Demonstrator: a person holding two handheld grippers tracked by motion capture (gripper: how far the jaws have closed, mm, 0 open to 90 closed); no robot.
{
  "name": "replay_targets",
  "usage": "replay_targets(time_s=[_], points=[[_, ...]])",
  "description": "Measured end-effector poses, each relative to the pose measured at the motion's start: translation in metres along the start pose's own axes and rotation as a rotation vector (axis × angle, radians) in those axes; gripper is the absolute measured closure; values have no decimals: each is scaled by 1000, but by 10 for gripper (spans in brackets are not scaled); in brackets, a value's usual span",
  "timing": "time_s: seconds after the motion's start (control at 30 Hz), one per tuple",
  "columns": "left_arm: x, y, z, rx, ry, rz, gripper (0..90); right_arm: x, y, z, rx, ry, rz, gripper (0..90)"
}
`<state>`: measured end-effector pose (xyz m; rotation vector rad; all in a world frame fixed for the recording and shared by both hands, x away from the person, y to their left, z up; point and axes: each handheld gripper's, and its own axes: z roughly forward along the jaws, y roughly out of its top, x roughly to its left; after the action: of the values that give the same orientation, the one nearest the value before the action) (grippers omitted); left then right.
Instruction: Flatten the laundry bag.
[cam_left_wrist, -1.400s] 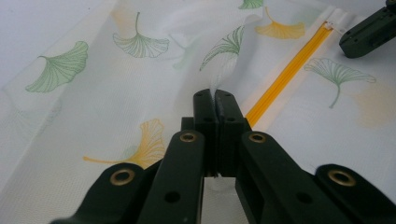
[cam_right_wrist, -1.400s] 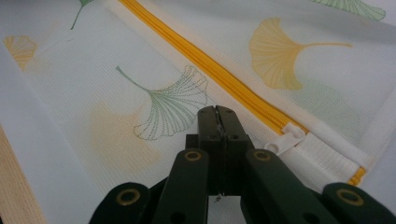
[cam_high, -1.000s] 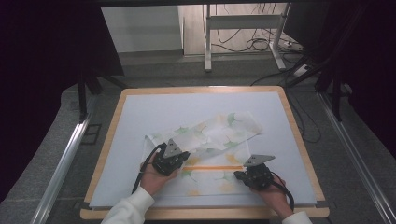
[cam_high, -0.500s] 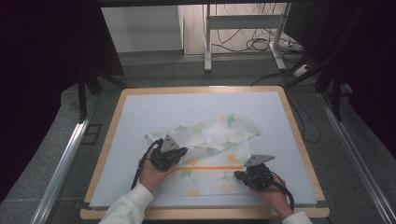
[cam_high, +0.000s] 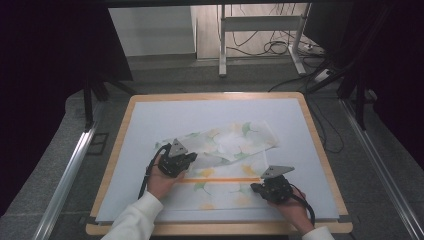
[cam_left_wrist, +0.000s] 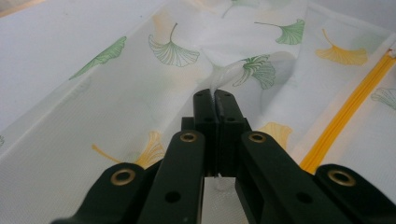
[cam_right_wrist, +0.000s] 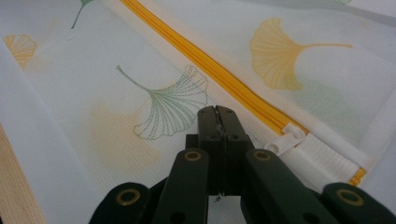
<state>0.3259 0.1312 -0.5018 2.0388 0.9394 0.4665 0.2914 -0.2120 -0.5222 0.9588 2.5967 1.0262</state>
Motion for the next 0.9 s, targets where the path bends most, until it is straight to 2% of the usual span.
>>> replay_targets(time_s=[0.27, 0.57, 0.7, 0.9], points=[[9, -1, 0, -1, 3, -29, 895, 1, 0, 0, 1, -5, -7, 892], [13, 4, -1, -5, 9, -28, 895, 1, 0, 0, 1, -5, -7, 892], [16, 8, 3, -3, 15, -29, 895, 0, 0, 0, 1, -4, -7, 892], [21, 15, 10, -8, -2, -59, 895, 1, 0, 0, 2, -5, -8, 892]])
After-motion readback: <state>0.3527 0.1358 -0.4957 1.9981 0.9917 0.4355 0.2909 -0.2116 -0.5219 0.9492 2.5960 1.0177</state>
